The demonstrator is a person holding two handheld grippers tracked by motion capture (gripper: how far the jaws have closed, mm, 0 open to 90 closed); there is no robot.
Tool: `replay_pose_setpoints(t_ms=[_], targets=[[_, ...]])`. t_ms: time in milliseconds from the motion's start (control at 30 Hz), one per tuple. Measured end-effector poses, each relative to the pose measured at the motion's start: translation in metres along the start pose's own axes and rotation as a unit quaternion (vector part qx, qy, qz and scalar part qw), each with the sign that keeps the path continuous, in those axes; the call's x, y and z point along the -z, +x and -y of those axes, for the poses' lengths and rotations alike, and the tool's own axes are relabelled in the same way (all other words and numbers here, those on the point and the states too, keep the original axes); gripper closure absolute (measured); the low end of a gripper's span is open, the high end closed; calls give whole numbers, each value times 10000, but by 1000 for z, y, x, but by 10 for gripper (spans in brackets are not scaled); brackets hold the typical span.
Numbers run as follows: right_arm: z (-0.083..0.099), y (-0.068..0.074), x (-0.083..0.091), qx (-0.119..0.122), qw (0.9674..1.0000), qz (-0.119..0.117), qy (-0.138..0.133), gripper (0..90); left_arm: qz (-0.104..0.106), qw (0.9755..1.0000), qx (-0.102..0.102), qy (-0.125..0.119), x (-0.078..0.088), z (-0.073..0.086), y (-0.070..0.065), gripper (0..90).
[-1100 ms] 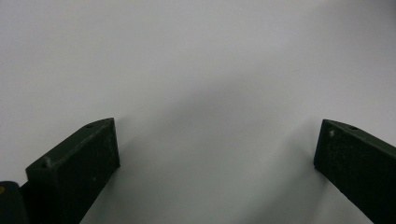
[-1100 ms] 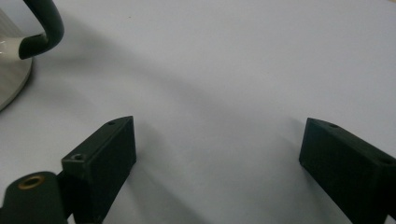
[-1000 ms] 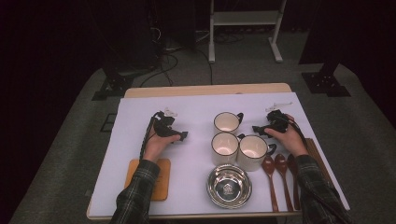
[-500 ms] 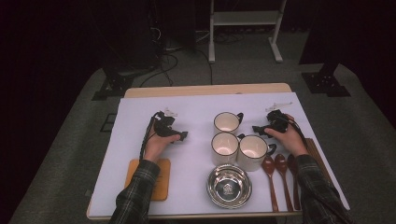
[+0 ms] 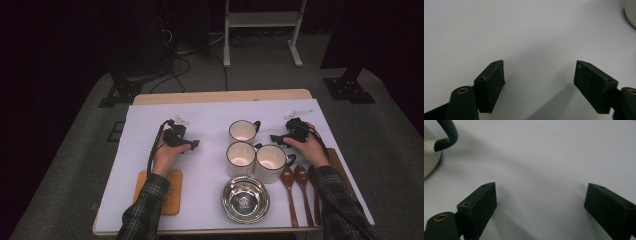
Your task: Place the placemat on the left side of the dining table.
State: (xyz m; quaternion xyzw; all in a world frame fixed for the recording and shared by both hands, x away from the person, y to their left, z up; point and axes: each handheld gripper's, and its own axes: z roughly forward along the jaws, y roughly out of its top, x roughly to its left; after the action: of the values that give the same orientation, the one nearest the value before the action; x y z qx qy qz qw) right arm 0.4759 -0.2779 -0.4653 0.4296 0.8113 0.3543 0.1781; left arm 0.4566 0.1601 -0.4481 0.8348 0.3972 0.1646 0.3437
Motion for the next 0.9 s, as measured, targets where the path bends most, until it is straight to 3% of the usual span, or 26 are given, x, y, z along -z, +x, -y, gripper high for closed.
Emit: replay_pose_setpoints(t_ms=[533, 900], targets=[[0, 0, 0, 4, 10000, 2, -5, 95, 153, 9995, 271, -57, 18, 7, 0, 365], [0, 0, 0, 12, 10000, 13, -16, 95, 293, 9989, 352, -112, 35, 10, 1, 425]])
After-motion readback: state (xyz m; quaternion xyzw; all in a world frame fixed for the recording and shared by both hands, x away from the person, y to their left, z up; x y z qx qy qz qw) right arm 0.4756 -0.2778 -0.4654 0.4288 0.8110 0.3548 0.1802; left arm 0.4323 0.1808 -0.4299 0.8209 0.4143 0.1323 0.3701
